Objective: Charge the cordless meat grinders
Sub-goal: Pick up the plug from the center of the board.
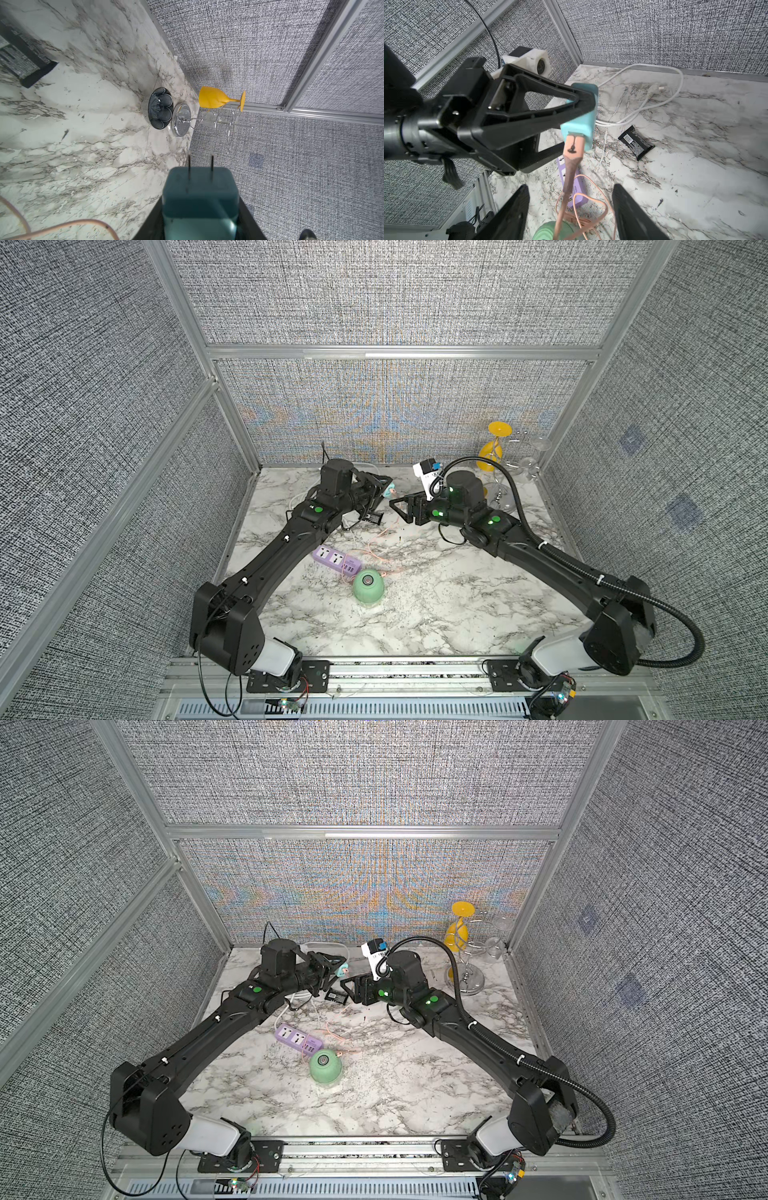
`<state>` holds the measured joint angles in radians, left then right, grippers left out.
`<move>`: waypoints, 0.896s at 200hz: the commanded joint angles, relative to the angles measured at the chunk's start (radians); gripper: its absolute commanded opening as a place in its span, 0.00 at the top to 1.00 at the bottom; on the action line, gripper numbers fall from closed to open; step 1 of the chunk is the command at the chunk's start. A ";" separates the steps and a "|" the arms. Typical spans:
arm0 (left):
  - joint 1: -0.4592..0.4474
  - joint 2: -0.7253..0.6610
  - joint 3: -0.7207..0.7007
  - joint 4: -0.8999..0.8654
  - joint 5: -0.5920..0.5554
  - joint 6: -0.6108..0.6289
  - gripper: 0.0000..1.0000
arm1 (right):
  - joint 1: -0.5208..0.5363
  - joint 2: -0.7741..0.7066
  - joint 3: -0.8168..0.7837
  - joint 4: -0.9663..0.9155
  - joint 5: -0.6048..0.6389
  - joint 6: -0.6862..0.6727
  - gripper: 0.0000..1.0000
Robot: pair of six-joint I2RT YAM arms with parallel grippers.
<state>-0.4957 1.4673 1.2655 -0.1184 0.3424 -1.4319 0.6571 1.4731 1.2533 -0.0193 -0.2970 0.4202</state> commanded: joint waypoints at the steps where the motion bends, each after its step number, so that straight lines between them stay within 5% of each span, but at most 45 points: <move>1: 0.001 -0.005 -0.004 0.064 0.000 -0.049 1.00 | 0.002 0.022 0.013 0.082 0.002 0.010 0.35; 179: 0.000 -0.028 -0.069 0.117 -0.005 -0.126 1.00 | 0.019 0.186 0.139 0.156 0.021 0.073 0.53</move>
<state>-0.4957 1.4456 1.2022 -0.0315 0.3389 -1.5528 0.6697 1.6539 1.3796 0.0849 -0.2741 0.4751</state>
